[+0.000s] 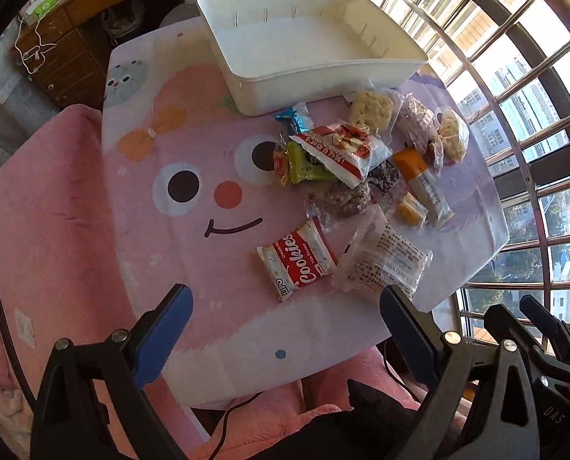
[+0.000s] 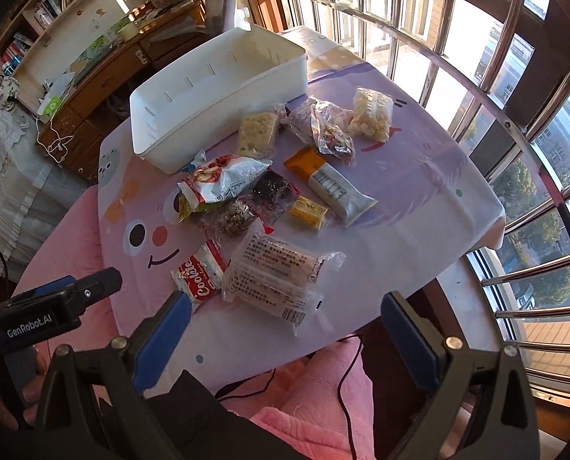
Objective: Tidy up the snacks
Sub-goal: 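Reach the left tool to the red Cookies packet while the right tool reaches the clear bread bag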
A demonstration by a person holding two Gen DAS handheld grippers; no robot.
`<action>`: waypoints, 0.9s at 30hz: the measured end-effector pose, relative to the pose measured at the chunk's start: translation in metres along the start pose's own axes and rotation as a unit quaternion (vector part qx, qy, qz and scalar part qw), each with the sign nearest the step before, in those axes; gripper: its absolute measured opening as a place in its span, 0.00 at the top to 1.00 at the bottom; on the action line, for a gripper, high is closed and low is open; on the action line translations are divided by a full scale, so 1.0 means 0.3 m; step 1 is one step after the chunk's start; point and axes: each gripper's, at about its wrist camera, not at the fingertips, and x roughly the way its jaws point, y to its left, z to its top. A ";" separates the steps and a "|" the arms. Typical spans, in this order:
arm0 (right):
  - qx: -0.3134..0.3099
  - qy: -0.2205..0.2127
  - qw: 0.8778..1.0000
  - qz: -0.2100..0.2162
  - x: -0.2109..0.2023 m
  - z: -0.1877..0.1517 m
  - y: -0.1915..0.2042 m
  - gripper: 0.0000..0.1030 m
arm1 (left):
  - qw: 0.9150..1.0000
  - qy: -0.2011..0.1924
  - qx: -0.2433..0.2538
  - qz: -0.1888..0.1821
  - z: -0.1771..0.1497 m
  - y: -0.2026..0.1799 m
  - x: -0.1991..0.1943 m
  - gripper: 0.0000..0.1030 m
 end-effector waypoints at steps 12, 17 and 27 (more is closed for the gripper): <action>-0.081 -0.001 0.996 -0.029 0.176 0.004 0.004 0.03 | 0.995 0.089 -0.050 0.002 0.063 0.013 0.255 0.05; -0.137 0.003 0.991 -0.005 0.273 0.013 0.009 0.03 | 0.988 0.131 -0.083 0.010 0.074 0.028 0.368 0.05; -0.269 0.048 0.961 0.040 0.424 0.049 0.059 0.03 | 0.971 0.192 -0.139 0.010 0.095 0.044 0.517 0.05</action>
